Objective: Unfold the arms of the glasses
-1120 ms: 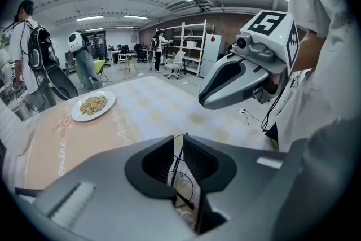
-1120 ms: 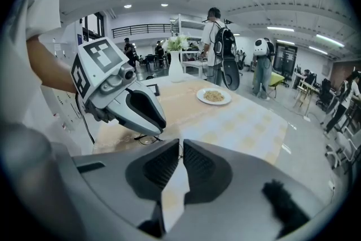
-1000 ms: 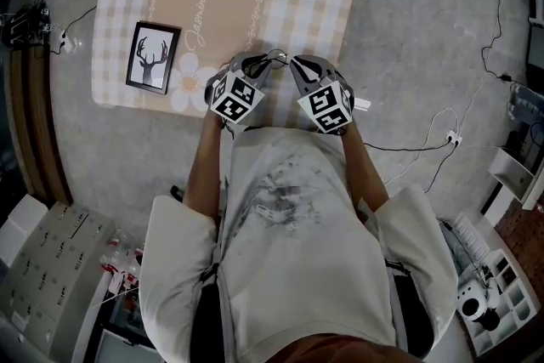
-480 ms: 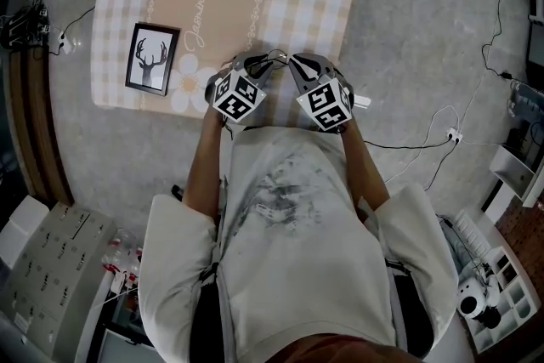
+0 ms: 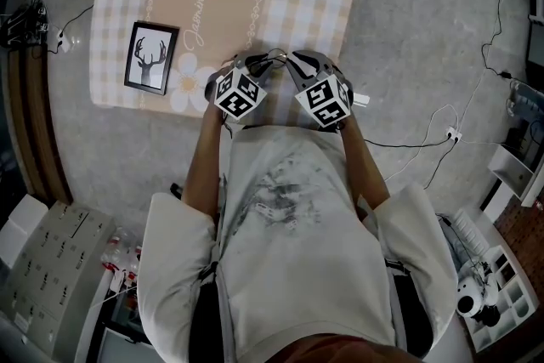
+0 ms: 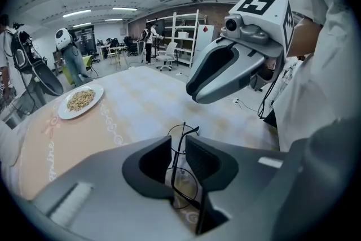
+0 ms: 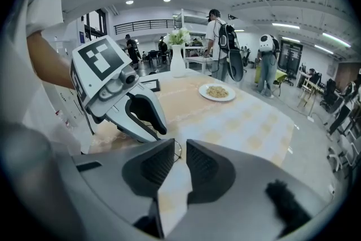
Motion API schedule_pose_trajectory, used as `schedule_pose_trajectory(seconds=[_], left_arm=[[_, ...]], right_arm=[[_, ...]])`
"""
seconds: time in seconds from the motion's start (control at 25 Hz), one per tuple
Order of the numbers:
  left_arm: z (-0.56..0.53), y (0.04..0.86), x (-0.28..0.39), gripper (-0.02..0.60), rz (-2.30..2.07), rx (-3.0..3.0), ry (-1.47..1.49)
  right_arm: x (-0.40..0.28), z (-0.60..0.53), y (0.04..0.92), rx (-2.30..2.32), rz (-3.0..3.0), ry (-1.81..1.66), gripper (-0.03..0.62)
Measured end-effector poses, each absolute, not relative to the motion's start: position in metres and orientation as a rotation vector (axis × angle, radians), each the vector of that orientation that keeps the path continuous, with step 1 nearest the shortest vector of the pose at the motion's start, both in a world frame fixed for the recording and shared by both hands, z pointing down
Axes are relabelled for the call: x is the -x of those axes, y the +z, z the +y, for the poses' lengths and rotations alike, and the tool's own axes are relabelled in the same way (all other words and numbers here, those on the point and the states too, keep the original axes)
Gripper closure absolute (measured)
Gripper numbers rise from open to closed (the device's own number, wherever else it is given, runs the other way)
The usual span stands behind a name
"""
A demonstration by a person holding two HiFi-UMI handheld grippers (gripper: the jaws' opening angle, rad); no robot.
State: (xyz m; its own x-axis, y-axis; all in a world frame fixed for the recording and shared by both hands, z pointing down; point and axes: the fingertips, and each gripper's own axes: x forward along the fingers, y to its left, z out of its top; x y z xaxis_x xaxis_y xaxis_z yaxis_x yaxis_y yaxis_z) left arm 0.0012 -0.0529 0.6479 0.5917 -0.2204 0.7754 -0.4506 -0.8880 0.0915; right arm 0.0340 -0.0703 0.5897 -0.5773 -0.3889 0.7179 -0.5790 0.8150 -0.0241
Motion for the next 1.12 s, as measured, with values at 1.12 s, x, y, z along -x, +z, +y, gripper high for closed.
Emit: schedule_pose_trajectory(seconds=[1.12], left_arm=[[-0.050,0.651,-0.003,0.560,-0.506,-2.550,1.162]], right_arm=[[-0.020,-0.077,0.616,-0.599,-2.236,0.317,0.555]])
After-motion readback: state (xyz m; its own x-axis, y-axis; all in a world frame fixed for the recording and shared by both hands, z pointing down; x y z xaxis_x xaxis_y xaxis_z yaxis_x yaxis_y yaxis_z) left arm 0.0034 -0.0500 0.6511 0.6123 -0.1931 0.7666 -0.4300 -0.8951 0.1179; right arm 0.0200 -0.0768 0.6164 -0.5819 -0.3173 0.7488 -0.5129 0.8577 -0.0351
